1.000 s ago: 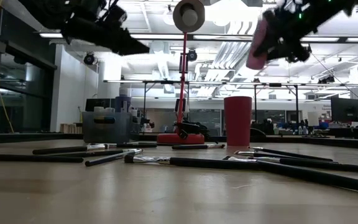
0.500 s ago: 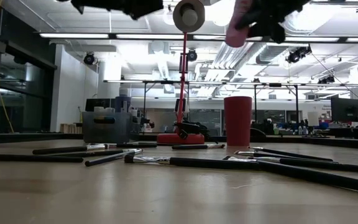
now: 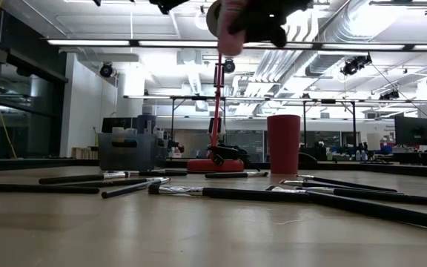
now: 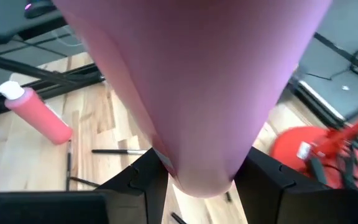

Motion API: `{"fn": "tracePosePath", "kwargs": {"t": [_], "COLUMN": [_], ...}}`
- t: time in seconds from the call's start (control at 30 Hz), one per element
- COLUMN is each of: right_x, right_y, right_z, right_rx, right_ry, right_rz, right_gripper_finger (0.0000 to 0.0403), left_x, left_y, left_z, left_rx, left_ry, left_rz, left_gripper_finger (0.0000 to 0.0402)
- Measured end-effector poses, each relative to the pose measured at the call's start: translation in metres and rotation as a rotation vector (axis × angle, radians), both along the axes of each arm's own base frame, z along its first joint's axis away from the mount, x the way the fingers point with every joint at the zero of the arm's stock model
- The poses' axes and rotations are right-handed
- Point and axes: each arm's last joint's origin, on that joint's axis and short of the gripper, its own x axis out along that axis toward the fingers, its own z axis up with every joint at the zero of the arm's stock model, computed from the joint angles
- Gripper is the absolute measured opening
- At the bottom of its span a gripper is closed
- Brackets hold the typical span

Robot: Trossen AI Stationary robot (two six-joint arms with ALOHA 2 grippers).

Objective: Pick & Place Paint Supplies
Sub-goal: Put the large light pink paint bottle into the bin

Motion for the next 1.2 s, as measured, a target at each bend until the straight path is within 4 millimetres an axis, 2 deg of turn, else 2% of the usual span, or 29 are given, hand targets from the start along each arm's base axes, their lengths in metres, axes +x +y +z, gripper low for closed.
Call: {"fn": "tracePosePath", "kwargs": {"t": [0.17, 0.4, 0.83, 1.2], "right_x": [0.027, 0.05, 0.075, 0.077], "right_y": [-0.003, 0.001, 0.004, 0.004], "right_z": [-0.004, -0.016, -0.038, -0.043], "right_rx": [0.006, -0.024, -0.02, -0.016], "right_ry": [-0.009, 0.017, -0.024, -0.011], "right_rz": [0.05, 0.101, 0.124, 0.125], "right_gripper_finger": [0.0148, 0.0148, 0.0148, 0.0148], "left_x": [0.002, 0.002, 0.007, 0.02], "left_y": [-0.005, -0.007, -0.006, -0.009], "left_z": [-0.004, -0.009, -0.016, -0.023], "left_rx": [-0.037, -0.193, -0.301, -0.302], "left_ry": [0.037, 0.08, 0.13, 0.138], "left_rz": [-0.022, -0.042, -0.045, -0.082], "left_gripper_finger": [0.0184, 0.0184, 0.0184, 0.0181]}}
